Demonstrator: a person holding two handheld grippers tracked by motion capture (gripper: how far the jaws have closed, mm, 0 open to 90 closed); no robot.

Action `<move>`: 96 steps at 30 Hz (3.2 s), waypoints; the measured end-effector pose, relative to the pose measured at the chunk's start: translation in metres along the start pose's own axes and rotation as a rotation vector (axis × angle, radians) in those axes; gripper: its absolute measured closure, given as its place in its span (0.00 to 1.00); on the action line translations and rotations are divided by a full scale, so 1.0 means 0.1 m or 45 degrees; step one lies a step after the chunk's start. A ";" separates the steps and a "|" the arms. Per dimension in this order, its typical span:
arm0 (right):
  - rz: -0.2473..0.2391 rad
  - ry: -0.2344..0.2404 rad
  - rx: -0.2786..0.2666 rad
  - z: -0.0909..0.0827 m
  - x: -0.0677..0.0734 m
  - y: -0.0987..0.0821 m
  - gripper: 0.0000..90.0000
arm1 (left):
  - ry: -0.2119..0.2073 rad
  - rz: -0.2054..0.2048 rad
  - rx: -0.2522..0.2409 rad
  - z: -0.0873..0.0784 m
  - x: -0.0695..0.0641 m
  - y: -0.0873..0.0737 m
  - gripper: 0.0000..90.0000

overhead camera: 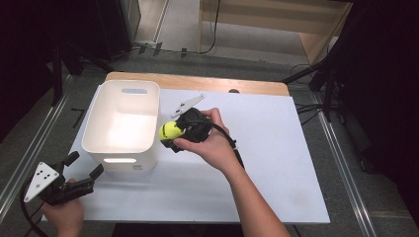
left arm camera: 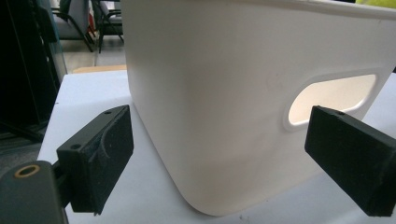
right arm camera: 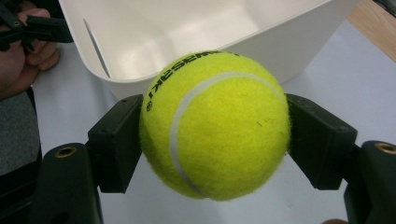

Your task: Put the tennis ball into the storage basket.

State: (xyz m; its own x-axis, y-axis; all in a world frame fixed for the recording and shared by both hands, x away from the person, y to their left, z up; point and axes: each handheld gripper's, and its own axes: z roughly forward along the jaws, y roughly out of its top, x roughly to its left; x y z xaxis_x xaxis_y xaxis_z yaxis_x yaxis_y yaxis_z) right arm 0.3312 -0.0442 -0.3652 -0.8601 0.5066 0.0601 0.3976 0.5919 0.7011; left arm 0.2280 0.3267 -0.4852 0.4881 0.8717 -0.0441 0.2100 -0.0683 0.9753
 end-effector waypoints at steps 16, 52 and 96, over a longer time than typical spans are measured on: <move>-0.020 0.009 -0.039 -0.01 -0.01 0.16 0.27 | 0.007 0.015 0.026 0.02 -0.01 0.00 0.09; -0.090 0.072 -0.071 0.25 0.18 0.49 0.27 | 0.006 0.011 0.024 0.02 -0.01 0.01 0.09; -0.090 0.043 -0.120 0.25 0.23 0.30 0.00 | 0.004 -0.002 0.018 0.03 0.01 0.01 0.09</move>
State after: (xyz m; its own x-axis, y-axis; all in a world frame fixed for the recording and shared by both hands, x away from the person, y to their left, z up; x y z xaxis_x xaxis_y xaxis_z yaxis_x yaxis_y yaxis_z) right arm 0.3310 0.0011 -0.3612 -0.8959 0.4431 0.0309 0.3049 0.5630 0.7682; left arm 0.2306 0.3261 -0.4851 0.4854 0.8731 -0.0448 0.2228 -0.0740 0.9721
